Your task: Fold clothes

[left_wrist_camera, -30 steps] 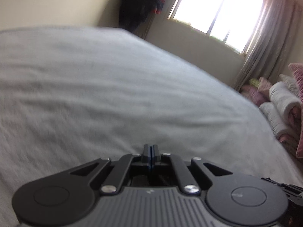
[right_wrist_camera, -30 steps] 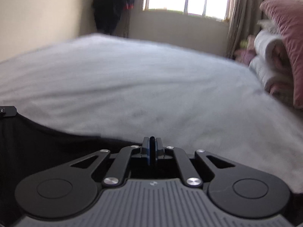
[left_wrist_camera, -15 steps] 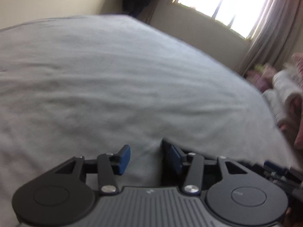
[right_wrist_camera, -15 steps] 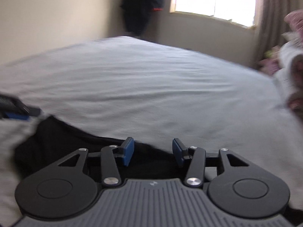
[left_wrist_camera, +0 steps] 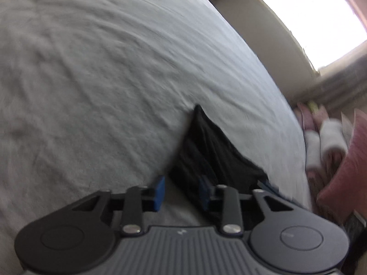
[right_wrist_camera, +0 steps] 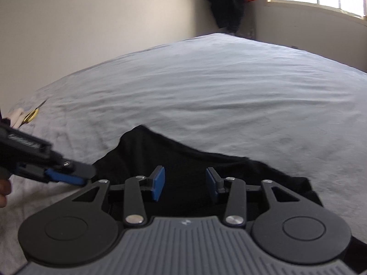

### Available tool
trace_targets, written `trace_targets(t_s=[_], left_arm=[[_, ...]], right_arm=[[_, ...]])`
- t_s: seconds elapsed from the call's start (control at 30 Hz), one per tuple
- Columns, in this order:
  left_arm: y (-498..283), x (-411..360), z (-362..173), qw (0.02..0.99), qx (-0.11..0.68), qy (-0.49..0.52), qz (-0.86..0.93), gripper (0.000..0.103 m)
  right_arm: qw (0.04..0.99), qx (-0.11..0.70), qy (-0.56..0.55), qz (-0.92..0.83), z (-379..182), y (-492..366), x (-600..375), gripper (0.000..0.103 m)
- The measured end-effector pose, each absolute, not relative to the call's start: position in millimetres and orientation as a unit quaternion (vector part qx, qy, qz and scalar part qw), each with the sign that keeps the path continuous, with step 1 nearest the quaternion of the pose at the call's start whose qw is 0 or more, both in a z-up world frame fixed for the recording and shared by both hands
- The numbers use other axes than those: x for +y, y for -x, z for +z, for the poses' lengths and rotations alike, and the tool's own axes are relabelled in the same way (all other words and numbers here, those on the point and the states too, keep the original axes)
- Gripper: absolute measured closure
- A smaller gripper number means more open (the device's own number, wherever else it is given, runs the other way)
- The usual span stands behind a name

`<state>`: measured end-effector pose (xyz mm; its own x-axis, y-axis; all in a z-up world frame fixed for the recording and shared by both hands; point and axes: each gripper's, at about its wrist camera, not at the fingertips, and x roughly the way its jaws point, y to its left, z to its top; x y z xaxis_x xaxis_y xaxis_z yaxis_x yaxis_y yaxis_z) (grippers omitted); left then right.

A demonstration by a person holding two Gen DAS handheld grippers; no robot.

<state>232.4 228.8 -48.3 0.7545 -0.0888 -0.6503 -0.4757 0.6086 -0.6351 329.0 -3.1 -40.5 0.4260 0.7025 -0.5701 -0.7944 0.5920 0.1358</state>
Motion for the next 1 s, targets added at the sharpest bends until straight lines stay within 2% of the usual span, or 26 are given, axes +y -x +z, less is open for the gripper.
trace_targets(t_s=[0.03, 0.07, 0.27, 0.4, 0.47, 0.53, 0.6, 0.7, 0.87, 1.0], left_arm=[[-234.3, 227.4, -50.5, 0.837, 0.325, 0.422, 0.126, 0.098], [-234.5, 225.4, -51.7, 0.84, 0.321, 0.415, 0.134, 0.099], [-229.8, 208.6, -42.5, 0.864, 0.31, 0.344, 0.195, 0.1], [-235.9, 200.6, -39.8, 0.876, 0.327, 0.3, 0.191, 0.095], [-235.3, 199.2, -34.6, 0.876, 0.334, 0.292, 0.187, 0.087], [-232.2, 197.1, -27.1, 0.878, 0.343, 0.279, 0.185, 0.066], [-233.0, 191.8, -18.7, 0.881, 0.351, 0.258, 0.185, 0.055], [-234.7, 181.6, -5.5, 0.886, 0.361, 0.232, 0.174, 0.044], [-237.3, 162.4, 17.1, 0.895, 0.373, 0.199, 0.14, 0.035], [-238.8, 132.7, 31.5, 0.903, 0.385, 0.167, 0.095, 0.034]], right_arm=[[0.838, 0.3, 0.078, 0.45, -41.4, -329.1, -1.5, 0.06], [0.835, 0.302, 0.078, 0.454, -42.5, -329.4, -0.6, 0.06], [0.832, 0.317, 0.096, 0.446, -55.7, -333.3, 7.0, 0.06], [0.833, 0.311, 0.108, 0.444, -59.8, -331.5, 8.5, 0.059], [0.834, 0.314, 0.098, 0.444, -56.6, -332.5, 7.6, 0.057], [0.843, 0.316, 0.094, 0.424, -49.6, -332.5, 5.5, 0.054], [0.856, 0.316, 0.096, 0.398, -42.5, -331.4, 2.7, 0.045], [0.872, 0.327, 0.095, 0.351, -30.9, -330.2, -10.7, 0.044], [0.889, 0.33, 0.069, 0.311, -6.7, -319.3, -63.5, 0.039], [0.902, 0.336, 0.037, 0.27, 1.9, -305.9, -130.2, 0.039]])
